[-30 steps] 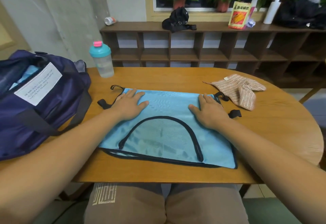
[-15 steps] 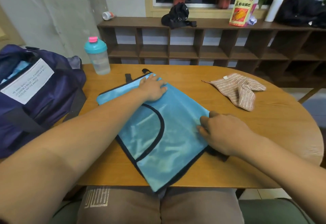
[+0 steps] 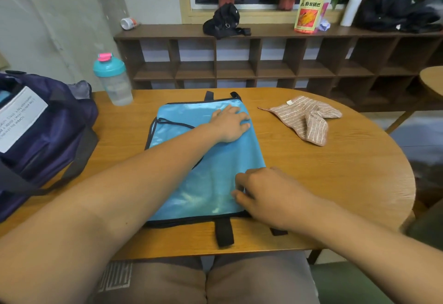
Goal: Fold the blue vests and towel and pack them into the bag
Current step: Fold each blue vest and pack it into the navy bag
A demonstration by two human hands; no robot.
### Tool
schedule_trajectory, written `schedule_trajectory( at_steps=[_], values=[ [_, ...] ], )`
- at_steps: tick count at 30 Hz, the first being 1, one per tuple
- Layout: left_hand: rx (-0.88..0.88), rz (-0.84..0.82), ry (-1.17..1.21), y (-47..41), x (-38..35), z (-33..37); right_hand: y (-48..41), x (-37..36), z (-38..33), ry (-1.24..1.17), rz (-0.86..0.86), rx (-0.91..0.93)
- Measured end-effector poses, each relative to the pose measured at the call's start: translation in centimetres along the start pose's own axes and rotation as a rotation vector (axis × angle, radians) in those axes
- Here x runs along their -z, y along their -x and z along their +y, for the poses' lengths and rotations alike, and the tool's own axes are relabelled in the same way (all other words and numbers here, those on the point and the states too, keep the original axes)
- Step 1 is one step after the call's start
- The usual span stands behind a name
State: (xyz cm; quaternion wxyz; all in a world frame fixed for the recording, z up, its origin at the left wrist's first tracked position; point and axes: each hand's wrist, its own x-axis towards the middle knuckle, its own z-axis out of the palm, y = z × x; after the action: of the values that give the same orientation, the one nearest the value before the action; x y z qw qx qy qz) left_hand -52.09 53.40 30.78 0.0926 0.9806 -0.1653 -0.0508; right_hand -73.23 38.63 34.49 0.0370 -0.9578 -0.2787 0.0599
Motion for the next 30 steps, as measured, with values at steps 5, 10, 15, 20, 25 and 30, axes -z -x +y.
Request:
schedule_trajectory(
  at_steps=[5,10,15,20,25,30],
  values=[
    [-0.047,0.085,0.076,3.8,1.5,-1.4,0.7,0.4,2.6,-0.192,0.1,0.121],
    [-0.16,0.155,0.149,11.4,2.9,-3.0,1.5,0.3,4.1,-0.22,0.073,0.237],
    [-0.226,0.101,0.128,19.8,3.2,-3.8,2.4,-0.3,3.7,-0.01,0.069,0.338],
    [-0.26,-0.016,0.074,25.8,2.5,-3.7,2.5,-0.9,3.0,0.194,0.123,0.414],
    [-0.238,-0.014,-0.14,28.9,1.5,-4.1,2.3,-1.3,2.4,0.291,0.128,0.423],
    [-0.21,-0.015,-0.253,29.1,1.1,-4.2,1.6,-1.5,2.1,0.306,0.06,0.346]
  ],
)
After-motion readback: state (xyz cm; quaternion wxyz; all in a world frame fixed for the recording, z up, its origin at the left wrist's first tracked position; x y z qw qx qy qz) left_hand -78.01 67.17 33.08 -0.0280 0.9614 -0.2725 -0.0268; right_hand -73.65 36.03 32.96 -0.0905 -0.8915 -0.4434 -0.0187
